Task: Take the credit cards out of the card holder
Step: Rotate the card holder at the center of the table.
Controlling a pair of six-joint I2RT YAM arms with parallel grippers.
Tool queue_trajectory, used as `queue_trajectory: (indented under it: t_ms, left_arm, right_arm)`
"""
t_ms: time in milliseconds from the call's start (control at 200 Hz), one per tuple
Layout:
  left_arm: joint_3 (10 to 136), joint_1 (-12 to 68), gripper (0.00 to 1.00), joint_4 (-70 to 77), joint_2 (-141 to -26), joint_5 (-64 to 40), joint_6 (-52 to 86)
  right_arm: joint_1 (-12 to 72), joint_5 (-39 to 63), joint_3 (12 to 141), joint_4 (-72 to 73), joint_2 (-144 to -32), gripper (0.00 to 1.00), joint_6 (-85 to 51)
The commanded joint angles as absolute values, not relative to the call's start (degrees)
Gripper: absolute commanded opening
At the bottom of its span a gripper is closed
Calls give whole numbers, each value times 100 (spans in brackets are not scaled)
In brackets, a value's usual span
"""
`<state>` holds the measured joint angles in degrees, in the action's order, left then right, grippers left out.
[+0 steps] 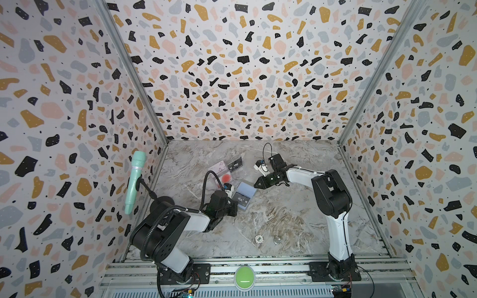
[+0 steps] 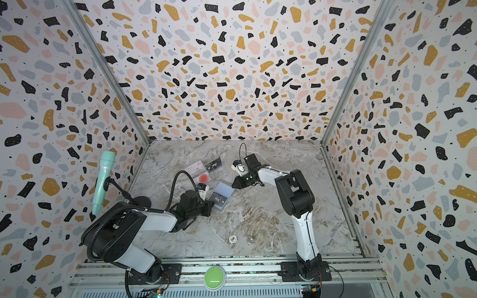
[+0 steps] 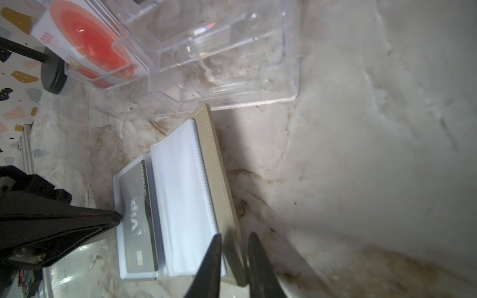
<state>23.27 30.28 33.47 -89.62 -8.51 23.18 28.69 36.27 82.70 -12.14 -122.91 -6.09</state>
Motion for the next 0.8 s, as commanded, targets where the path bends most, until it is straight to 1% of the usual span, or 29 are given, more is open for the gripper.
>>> queue_trajectory:
  t_ms: [0,105,210,345,481,571,666,791]
  left_arm:
    - [2239,3050,4,3112,-8915,-799,2303]
    - [2265,3050,4,3046,-8850,-778,2294]
    - [2310,3050,6,2953,-8758,-793,2303]
    - [2372,3052,9,2777,-8470,-872,2371]
    - [2424,3050,14,2523,-8114,-1009,2452]
    - [2427,3057,14,2408,-7855,-1232,2566]
    - [2350,3075,15,2506,-7652,-1535,2781]
    - [2298,3228,15,2526,-7524,-1689,2923]
  right_arm:
    - [2871,4236,7895,-1011,-11962,10,-889]
    - [2813,4347,7360,-616,-11568,3,-1194]
    - [2812,4267,6776,-214,-11123,0,-1561]
    - [2813,3850,5747,567,-10396,0,-2346]
    - [2854,2922,4488,1538,-9476,0,-3426]
    - [2988,2323,3638,2206,-8942,0,-4162]
    - [3323,1634,3136,2415,-8587,0,-4677]
    - [3826,1049,2771,2491,-8257,0,-5229]
